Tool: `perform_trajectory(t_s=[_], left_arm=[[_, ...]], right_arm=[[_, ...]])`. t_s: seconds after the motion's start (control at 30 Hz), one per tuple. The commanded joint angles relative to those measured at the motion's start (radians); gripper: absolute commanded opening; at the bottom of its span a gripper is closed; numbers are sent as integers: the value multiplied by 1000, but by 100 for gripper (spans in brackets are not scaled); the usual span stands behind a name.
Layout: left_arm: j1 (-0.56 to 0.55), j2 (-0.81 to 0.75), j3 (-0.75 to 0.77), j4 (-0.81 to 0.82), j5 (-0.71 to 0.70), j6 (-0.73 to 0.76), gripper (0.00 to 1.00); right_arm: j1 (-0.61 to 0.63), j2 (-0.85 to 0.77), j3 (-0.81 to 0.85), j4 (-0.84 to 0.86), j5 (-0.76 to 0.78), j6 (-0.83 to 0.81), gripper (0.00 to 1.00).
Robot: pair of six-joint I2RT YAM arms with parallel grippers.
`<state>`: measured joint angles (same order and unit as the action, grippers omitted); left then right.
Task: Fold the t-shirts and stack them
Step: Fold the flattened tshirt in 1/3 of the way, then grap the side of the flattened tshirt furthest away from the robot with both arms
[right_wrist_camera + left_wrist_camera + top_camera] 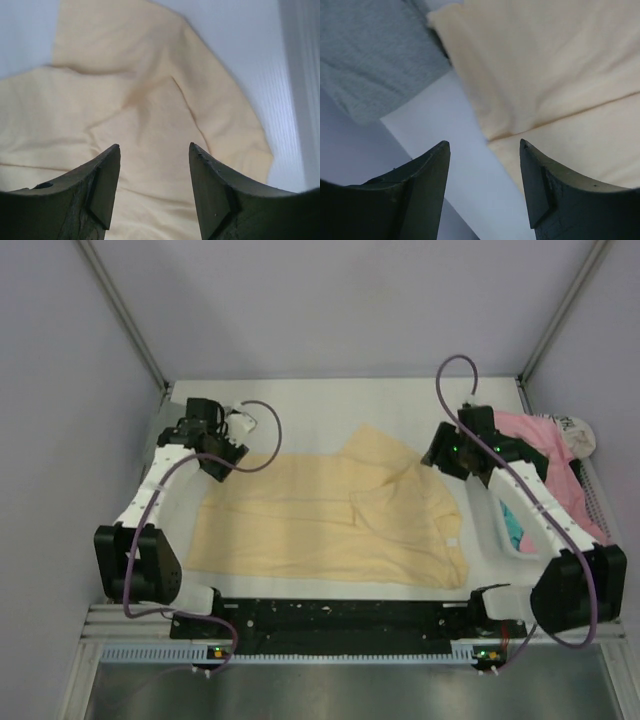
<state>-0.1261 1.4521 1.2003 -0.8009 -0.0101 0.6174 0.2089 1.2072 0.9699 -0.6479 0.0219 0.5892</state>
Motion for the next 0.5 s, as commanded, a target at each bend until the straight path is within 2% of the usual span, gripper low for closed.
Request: perform_trajectory(t_s=[0.0, 0.07, 0.17, 0.2, 0.3, 0.47], left_arm=[[103, 63, 163, 55, 52, 16, 63], [155, 140, 232, 60, 52, -10, 63], [189, 267, 324, 37, 82, -44, 63], [190, 292, 343, 35, 99, -42, 63], [187, 346, 383, 31, 188, -1, 63], [189, 396, 418, 19, 301, 97, 63]], right_arm=[[40, 260, 313, 136, -79, -159, 59], [58, 407, 461, 105, -71, -201, 63], [70, 647, 711, 25, -65, -256, 77], [73, 732, 804, -11, -60, -268, 79], [90, 976, 1031, -94, -30, -310, 79], [135, 1239, 1279, -142, 27, -350, 79]])
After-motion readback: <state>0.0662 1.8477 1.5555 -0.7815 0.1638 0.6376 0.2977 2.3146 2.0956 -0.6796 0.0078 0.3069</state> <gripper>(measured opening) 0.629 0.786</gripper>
